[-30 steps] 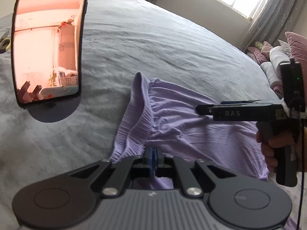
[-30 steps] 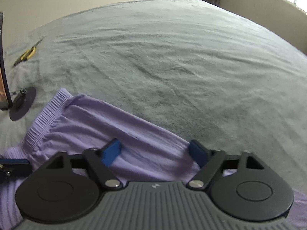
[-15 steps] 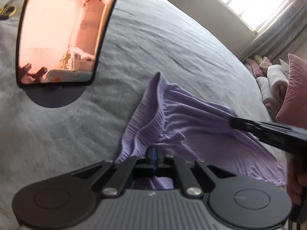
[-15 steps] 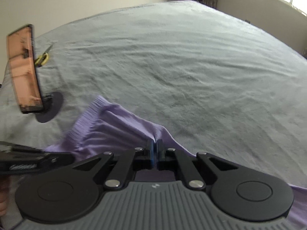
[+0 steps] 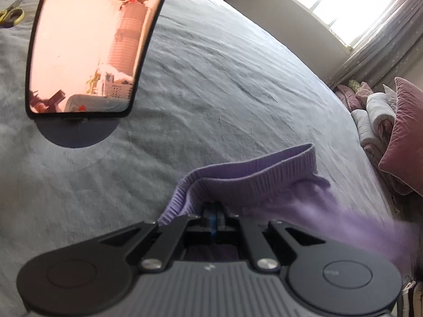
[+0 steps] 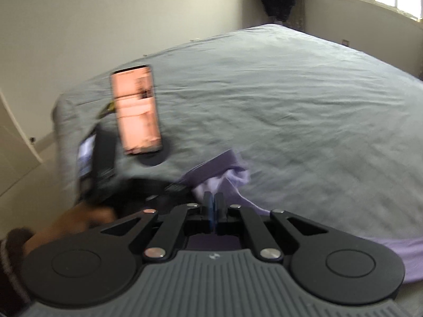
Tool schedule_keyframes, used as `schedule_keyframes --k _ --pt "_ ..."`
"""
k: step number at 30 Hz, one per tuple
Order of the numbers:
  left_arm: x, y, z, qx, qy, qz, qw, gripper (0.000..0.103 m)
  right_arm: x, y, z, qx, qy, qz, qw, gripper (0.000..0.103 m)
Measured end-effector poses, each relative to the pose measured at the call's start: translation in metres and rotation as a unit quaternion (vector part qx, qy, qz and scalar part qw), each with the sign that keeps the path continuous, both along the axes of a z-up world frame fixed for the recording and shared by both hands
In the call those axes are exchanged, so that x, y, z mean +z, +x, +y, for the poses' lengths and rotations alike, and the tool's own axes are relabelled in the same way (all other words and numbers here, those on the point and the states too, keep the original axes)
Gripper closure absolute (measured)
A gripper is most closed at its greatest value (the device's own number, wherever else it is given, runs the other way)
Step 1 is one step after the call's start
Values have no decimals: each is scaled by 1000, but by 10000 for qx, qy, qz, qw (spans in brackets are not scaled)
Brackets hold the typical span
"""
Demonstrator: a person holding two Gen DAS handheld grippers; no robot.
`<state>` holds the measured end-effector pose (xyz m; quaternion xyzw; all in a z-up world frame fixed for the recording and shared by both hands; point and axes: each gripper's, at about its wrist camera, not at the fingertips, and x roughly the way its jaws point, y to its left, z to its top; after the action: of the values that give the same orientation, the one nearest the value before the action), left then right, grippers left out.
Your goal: Fold clothes
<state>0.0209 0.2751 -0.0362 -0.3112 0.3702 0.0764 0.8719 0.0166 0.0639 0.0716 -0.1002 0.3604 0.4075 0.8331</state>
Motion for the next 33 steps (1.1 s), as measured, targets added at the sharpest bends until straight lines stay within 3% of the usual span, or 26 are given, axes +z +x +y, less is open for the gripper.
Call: schedule_keyframes --k 3,7,11,13,14,15,18,26,33 --pt "0 -4 1 -16 -46 -12 10000 100 -6 -27 -3 157 105 135 9997 102" --pt "1 -11 3 6 -158 -11 9999 100 -37 -32 -3 43 -73 337 9994 102" --pt "5 -18 -1 -92 -92 9 9999 100 -50 -14 -10 -304 97 417 9986 89" --pt "7 -22 -2 -161 -63 13 9998 100 -51 -4 -9 -417 146 307 9986 79" --pt "7 -24 -2 -187 -81 15 9998 100 -51 1 -10 -471 212 243 9984 58" --pt "8 -27 -2 -205 -131 15 9997 100 -51 5 -11 -520 317 170 9980 45" --pt "9 -41 -2 -243 -266 -21 9993 99 -53 21 -9 -589 487 88 9970 45" --pt "14 -77 13 -276 -124 -318 9990 99 -86 53 -11 -812 746 139 9938 45" --pt "7 -79 19 -265 -184 -204 9993 100 -116 74 1 -777 733 3 9943 44"
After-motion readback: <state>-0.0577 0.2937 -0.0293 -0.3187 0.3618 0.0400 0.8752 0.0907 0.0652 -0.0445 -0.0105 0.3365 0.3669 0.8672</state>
